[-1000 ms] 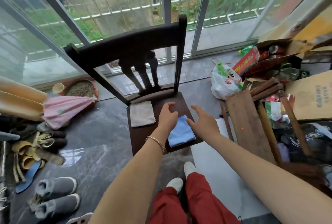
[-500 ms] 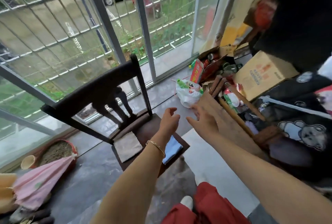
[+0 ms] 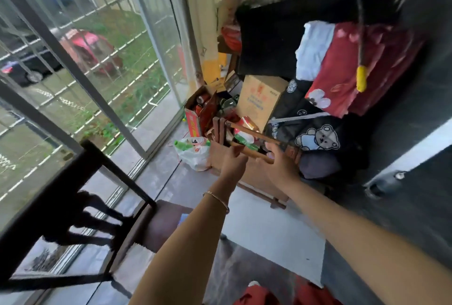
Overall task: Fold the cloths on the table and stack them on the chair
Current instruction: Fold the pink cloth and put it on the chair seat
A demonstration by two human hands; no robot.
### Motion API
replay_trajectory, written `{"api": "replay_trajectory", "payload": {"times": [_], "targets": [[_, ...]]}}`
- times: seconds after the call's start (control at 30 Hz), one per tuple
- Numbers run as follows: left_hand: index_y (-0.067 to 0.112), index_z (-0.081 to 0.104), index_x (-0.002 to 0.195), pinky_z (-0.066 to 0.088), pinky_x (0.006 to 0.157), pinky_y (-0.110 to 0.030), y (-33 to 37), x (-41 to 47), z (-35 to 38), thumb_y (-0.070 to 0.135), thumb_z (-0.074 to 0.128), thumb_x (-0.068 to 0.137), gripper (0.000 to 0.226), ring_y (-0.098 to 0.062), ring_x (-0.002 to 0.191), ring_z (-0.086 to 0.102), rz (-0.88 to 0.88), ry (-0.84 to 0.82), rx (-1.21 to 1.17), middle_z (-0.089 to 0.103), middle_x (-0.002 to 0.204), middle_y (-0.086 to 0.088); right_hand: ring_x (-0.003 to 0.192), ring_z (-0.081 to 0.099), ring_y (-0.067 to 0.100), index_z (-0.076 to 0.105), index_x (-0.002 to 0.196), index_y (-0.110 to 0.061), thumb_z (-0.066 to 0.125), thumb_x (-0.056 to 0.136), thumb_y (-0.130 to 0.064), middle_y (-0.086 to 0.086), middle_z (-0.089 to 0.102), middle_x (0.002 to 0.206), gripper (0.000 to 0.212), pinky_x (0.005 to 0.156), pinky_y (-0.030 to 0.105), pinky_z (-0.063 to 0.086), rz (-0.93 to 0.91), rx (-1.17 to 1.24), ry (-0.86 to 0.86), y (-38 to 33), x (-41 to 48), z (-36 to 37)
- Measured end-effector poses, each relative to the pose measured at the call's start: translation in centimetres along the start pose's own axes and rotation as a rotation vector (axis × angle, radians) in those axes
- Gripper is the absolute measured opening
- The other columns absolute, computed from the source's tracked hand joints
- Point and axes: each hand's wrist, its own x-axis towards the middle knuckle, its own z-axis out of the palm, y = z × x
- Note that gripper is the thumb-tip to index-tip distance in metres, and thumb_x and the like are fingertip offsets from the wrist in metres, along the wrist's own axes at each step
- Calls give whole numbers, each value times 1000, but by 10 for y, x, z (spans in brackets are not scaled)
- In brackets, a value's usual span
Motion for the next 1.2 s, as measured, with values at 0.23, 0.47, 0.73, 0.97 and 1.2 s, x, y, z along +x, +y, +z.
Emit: {"api": "replay_trajectory", "payload": {"times": [0.23,0.47,0.73,0.97,1.2], "targets": [[12,58,92,40,68,-16,34,-14,81,-13,40,85,32,-8,81,52,77,-228,0,54,85,8,124,52,24,45,134,-16,62,86,-33,7,56,133,54,102,39,43,121,61,214,54,-13,-62],[-3,50,122,40,67,-15,45,-42,180,-8,48,85,38,-18,99,50,103,-359,104,55,109,-9,125,52,24,44,136,-14,64,84,-29,7,53,137,58,102,41,43,216,90,353,131,-52,-126],[11,53,104,40,52,-3,51,-101,286,-8,45,88,26,-1,69,46,129,-515,160,51,83,5,127,49,22,40,139,-14,60,88,-29,6,49,141,57,103,36,41,303,112,423,213,-107,-194],[-8,50,119,44,50,-18,46,-160,385,5,48,76,45,-15,64,50,119,-595,272,52,85,-6,126,50,21,41,138,-12,61,88,-26,6,50,139,56,102,33,40,369,161,508,285,-168,-261],[5,54,120,46,74,-27,52,-223,478,2,51,88,32,-21,93,55,149,-681,340,57,101,-7,128,48,20,38,140,-14,62,88,-28,5,47,143,59,101,31,40,449,171,599,356,-230,-323]]}}
